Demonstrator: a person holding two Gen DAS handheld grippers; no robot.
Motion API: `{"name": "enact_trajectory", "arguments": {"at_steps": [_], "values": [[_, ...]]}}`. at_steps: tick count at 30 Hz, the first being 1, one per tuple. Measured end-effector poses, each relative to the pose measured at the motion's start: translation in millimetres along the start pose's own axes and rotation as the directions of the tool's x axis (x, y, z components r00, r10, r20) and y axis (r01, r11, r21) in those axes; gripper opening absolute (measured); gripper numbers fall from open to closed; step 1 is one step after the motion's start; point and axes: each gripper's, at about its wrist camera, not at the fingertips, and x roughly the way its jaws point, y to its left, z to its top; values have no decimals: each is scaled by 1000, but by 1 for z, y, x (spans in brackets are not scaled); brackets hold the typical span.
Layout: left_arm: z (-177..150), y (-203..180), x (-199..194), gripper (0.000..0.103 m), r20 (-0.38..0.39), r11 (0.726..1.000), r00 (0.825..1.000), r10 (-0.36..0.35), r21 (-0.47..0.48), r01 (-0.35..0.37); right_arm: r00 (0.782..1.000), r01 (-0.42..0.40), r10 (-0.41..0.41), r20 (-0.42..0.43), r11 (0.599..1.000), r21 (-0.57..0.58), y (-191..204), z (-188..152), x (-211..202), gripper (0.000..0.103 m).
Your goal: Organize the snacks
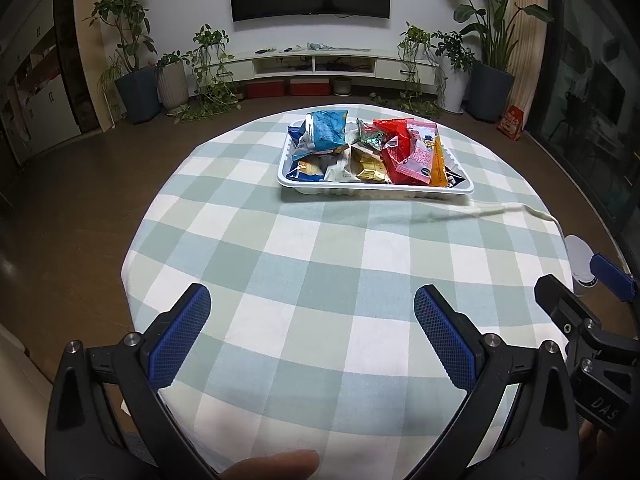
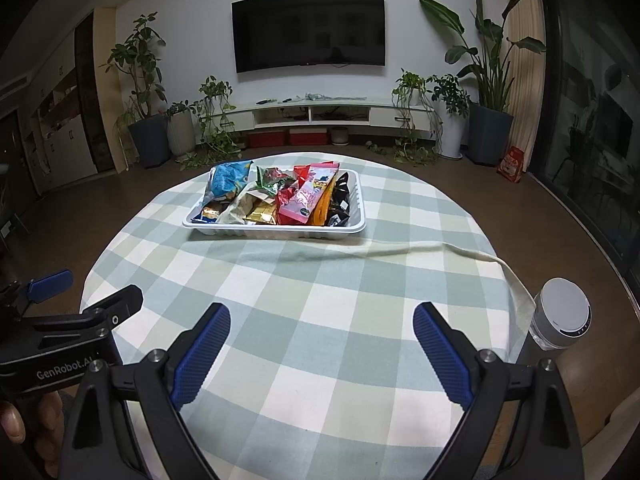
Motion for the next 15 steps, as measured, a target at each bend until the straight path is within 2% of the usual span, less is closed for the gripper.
{"name": "enact_trajectory", "arguments": {"at_steps": [15], "values": [[-2, -1, 2, 103, -1, 1000, 1000, 5, 2, -5, 1000, 1, -1, -5, 1000, -1, 0, -1, 0, 95]]}}
